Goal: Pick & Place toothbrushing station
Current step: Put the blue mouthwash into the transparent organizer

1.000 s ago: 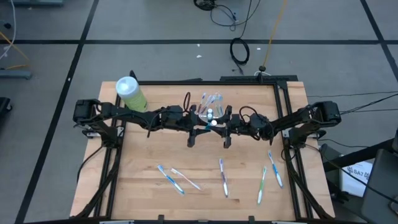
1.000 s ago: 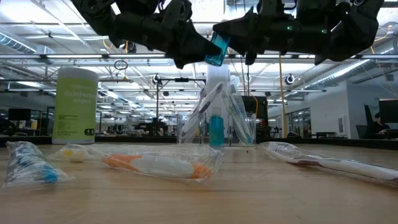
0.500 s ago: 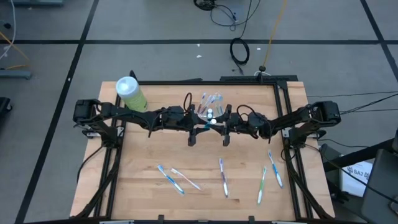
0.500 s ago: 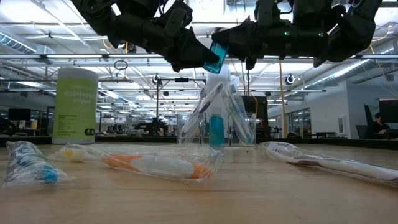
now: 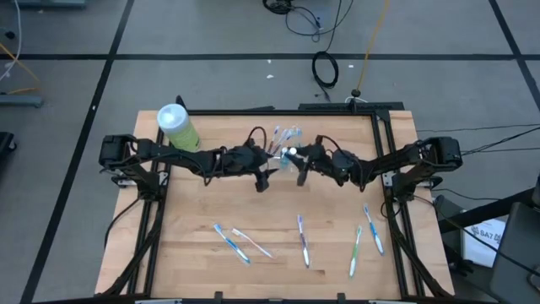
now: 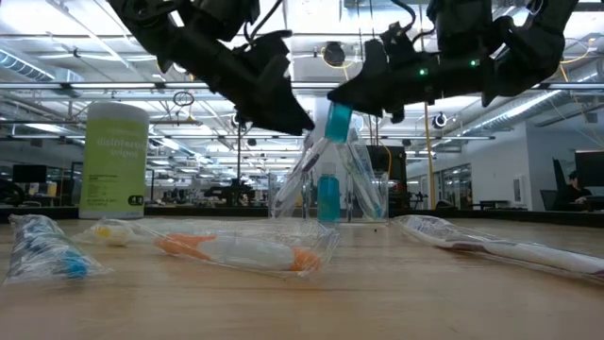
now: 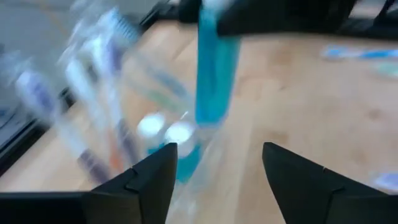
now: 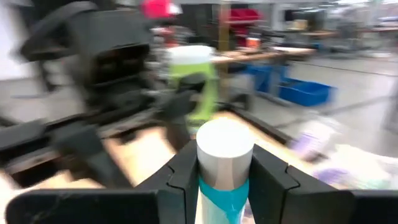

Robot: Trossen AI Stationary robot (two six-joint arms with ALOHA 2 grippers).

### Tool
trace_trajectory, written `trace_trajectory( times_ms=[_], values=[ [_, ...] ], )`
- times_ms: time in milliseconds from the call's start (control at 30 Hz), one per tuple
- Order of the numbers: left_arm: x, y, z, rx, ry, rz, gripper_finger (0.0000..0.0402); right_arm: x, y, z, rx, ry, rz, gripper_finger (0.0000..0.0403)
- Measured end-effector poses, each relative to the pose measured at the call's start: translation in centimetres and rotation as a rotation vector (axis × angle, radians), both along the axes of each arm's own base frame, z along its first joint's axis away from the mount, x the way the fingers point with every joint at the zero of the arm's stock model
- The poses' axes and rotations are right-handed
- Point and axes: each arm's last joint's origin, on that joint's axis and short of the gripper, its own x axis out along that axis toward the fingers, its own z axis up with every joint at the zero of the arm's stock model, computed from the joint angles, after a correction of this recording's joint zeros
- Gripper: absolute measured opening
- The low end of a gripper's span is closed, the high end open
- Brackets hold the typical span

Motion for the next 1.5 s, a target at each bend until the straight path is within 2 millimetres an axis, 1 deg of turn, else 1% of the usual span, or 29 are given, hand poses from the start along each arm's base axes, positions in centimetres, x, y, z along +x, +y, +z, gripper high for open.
trace_trajectory(
  times_ms=[133, 233, 367, 433, 467, 567, 800, 933, 1100, 1167, 1300, 1367, 1500],
  values=[
    [-0.2, 0.1, -0.4, 0.006, 0.043, 0.030, 0.0250, 0.1, 0.0, 0.1, 0.027, 0.004, -0.157, 0.0091],
    [-0.4, 0.1, 0.1, 0.009, 0.032, 0.028, 0.0250, 1.1, 0.3, 0.7, 0.038, 0.063, -0.224, 0.0091],
    [-0.8, 0.0, 0.9, 0.010, 0.018, 0.028, 0.0250, 2.7, 0.7, 2.2, 0.059, 0.178, -0.335, 0.0091],
    [-1.1, 0.0, 1.3, 0.007, 0.019, 0.029, 0.0250, 3.0, 0.7, 2.4, 0.078, 0.239, -0.387, 0.0091],
    [-1.2, 0.0, 1.4, 0.005, 0.017, 0.029, 0.0250, 3.0, 0.7, 2.4, 0.100, 0.248, -0.412, 0.0091],
    [-1.4, -0.1, 1.5, -0.011, 0.030, 0.001, 0.0250, 3.0, 0.6, 2.2, 0.191, 0.194, -0.429, 0.0091],
    [-1.3, -0.4, 1.5, -0.045, 0.023, -0.063, 0.0250, 2.6, 0.5, 1.7, 0.245, 0.153, -0.464, 0.0091],
    [-1.3, -0.3, 1.5, -0.050, 0.022, -0.060, 0.0250, 2.8, 0.5, 1.2, 0.259, 0.152, -0.469, 0.0091],
    [-1.3, -0.3, 1.5, -0.059, 0.019, -0.055, 0.0250, 3.5, 0.5, -0.4, 0.286, 0.159, -0.476, 0.0091],
    [-1.3, -0.3, 1.5, -0.064, 0.017, -0.053, 0.0250, 3.7, 0.5, -1.3, 0.274, 0.172, -0.508, 0.0091],
    [-1.3, -0.3, 1.5, -0.065, 0.017, -0.052, 0.0250, 4.3, 0.4, -1.6, 0.276, 0.103, -0.536, 0.0091],
    [-1.3, -0.3, 1.5, -0.065, 0.018, -0.052, 0.0250, 4.3, 0.2, -1.4, 0.283, 0.076, -0.538, 0.0091],
    [-1.3, -0.3, 1.5, -0.061, 0.018, -0.054, 0.0250, 4.2, 0.0, -1.7, 0.296, 0.094, -0.555, 0.0091]
  ],
)
